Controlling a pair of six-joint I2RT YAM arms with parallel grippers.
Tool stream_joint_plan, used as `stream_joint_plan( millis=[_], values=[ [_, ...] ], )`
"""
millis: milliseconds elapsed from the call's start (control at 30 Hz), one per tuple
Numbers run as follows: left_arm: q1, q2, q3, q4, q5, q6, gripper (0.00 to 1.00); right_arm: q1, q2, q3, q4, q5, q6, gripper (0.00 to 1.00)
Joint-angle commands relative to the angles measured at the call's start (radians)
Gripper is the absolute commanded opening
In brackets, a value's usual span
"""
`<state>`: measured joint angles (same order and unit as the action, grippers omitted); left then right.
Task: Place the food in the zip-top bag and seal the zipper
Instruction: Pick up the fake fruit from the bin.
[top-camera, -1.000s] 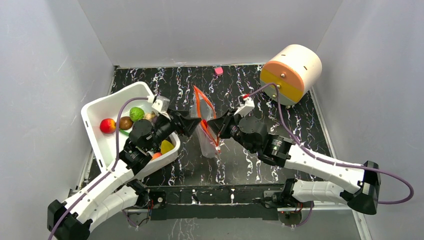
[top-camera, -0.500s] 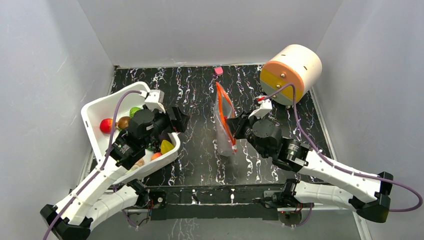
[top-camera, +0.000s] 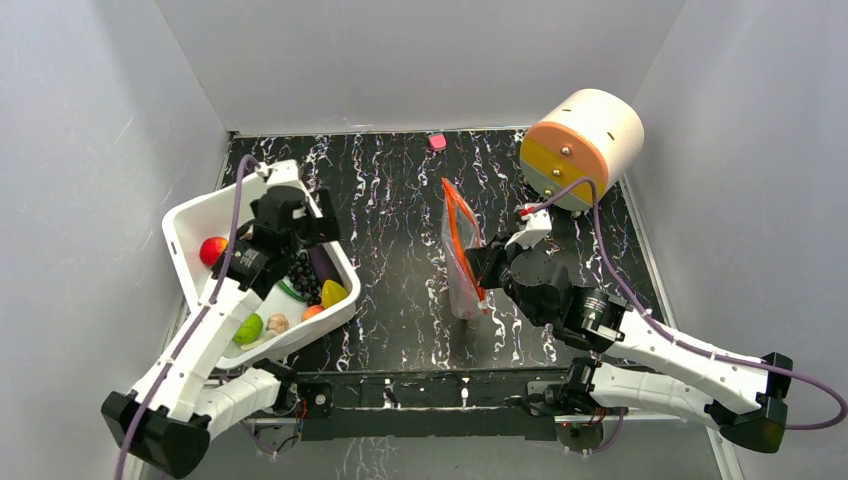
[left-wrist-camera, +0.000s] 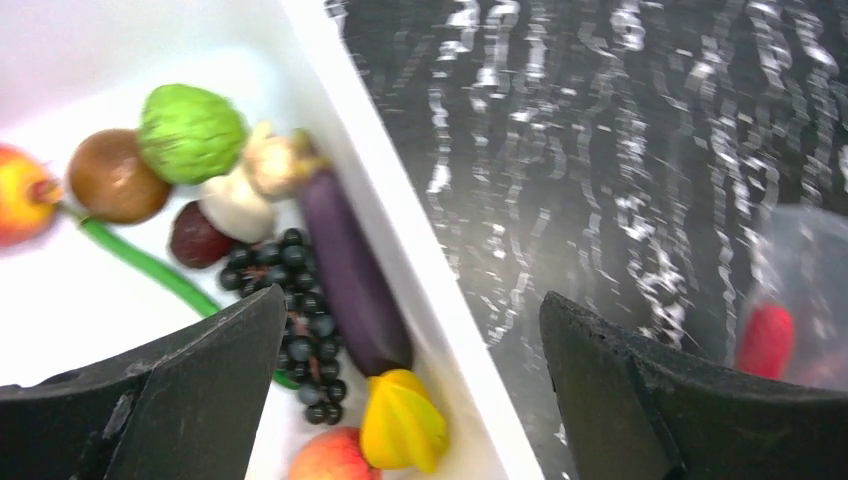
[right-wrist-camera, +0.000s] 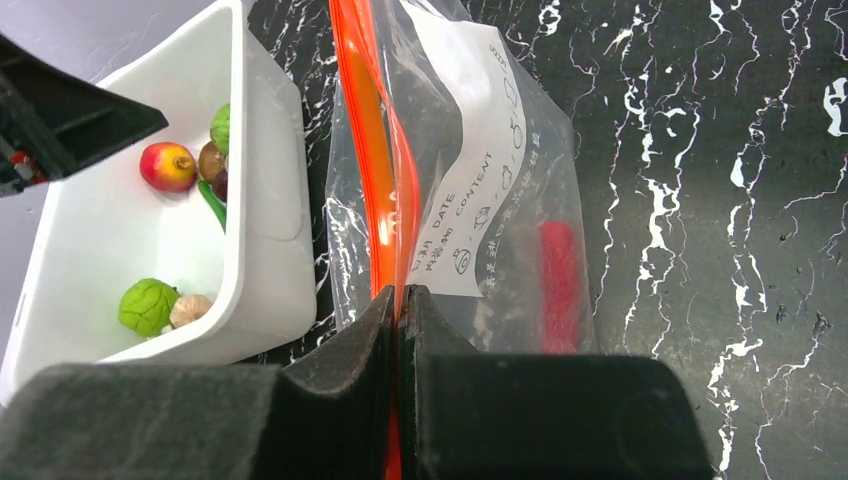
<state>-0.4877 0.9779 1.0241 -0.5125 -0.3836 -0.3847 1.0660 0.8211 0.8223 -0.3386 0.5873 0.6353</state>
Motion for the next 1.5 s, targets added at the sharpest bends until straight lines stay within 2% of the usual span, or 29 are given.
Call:
stream_joint_plan(
  millis=[0,200,333,533,667,1067,1467],
  values=[
    [0.202,0.052,0.028,-0.042,0.094,0.031,0.96,0.003,-0.025,-0.002,0.06,0.01,-0.015,0.0],
    [0.36,0.187,0.058,0.013,0.167,0.044,0.93,0.003,-0.046,-0.013,0.055,0.002,-0.029,0.0],
    [0.451,0.268,0.065,0.063,0.167,0.066,0.9,0.003,-0.051,-0.021,0.051,-0.002,-0.031,0.0],
    [0.519,0.369,0.066,0.161,0.103,0.102,0.85,0.002,-0.057,-0.035,0.064,-0.011,-0.026,0.0],
    [0.57,0.438,0.07,0.209,0.126,0.101,0.81,0.002,-0.054,-0.029,0.06,-0.024,-0.021,0.0],
    [0.594,0.604,0.065,0.297,0.17,0.131,0.8,0.002,-0.051,-0.007,0.046,0.0,-0.021,0.0],
    [0.6,0.681,0.052,0.344,0.176,0.157,0.78,0.003,-0.055,-0.016,0.041,-0.022,-0.001,0.0]
  ],
)
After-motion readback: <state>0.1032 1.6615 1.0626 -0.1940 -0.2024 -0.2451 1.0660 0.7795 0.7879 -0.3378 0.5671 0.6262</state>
